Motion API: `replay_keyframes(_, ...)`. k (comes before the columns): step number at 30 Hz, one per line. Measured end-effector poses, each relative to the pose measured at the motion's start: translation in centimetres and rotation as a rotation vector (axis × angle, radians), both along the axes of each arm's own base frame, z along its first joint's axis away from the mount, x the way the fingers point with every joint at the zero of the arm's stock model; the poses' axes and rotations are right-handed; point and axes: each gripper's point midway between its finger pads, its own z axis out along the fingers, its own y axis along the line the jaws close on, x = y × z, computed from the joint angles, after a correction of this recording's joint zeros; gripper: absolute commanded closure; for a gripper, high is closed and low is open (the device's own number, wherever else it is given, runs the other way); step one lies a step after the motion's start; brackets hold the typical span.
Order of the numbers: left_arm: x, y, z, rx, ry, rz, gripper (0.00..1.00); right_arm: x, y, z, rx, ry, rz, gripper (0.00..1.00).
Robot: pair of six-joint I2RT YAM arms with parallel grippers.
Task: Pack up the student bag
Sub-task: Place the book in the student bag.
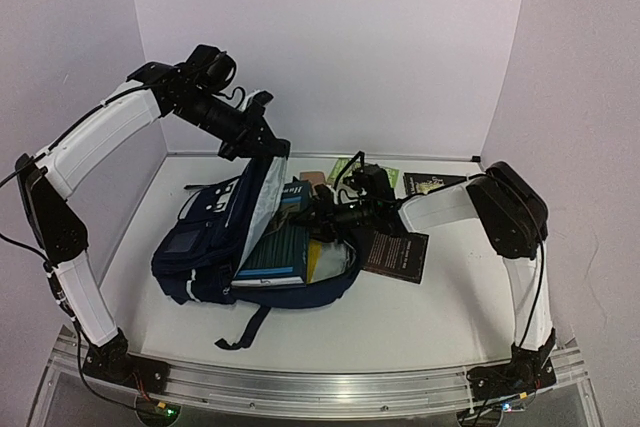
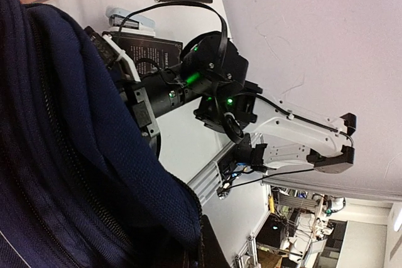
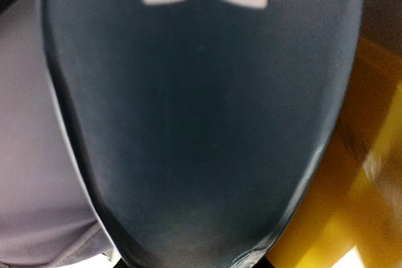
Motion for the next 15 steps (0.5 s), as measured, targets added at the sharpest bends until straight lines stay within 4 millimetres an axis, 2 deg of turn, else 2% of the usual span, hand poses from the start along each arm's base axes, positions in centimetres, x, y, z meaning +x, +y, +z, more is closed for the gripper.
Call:
replay_keyframes(9,-0.5,-0.6,1.2,-0.059,0.003,-0.046,1.00,1.4,1.3,1.0,0.109,0.098,-0.062,1.00)
replay_keyframes(12,0.0,-0.4,1.8,-0.065,-0.009,-0.035,1.00,1.8,1.1,1.4,0.124,0.105,-0.073,1.00)
replay_keyframes(15,0.9,0.1,2.2,-0.062,-0.028,-0.005,1.00,1.9,-0.1,1.7,0.116,0.105,-0.095,1.00)
